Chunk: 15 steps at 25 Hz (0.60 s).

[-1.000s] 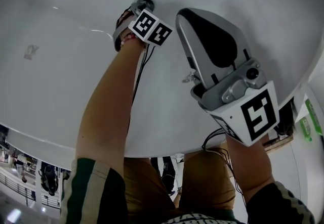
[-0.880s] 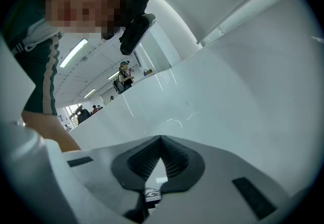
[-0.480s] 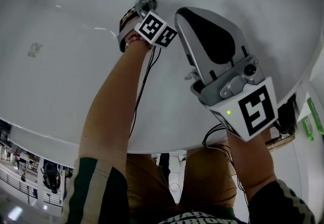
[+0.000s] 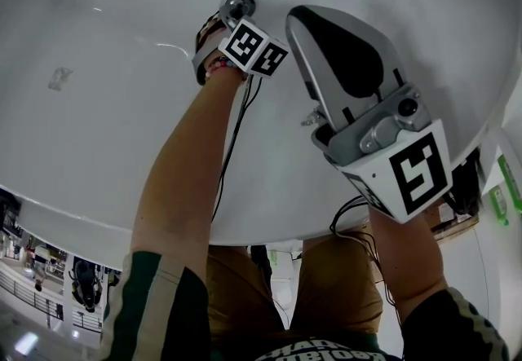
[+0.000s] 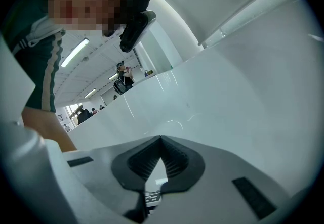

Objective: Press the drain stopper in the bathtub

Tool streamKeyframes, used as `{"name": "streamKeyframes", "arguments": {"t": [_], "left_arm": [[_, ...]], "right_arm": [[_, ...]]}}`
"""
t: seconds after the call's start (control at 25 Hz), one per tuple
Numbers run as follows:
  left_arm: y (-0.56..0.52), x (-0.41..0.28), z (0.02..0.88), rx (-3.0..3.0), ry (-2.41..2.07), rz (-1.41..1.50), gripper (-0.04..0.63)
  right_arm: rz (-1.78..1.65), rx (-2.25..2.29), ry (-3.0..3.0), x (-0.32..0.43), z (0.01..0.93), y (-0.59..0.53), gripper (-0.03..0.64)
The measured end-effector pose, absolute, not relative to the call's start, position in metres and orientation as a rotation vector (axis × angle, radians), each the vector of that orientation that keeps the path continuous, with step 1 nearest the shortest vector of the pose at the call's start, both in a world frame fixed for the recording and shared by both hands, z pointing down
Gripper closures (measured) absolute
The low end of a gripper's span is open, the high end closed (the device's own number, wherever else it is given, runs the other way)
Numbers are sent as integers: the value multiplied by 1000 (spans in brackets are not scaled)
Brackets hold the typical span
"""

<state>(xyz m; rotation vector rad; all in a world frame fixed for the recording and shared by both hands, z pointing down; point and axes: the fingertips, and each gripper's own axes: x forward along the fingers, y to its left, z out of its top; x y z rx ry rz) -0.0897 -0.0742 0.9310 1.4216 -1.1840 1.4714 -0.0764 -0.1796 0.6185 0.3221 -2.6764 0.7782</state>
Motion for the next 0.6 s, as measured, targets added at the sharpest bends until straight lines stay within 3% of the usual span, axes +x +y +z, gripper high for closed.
{"name": "streamKeyframes", "arguments": {"t": [0.6], "left_arm": [[-64,-94,921,1455,-1161,1453,593]], "right_arm": [[727,331,-2665,-78,623,-177,604]]}}
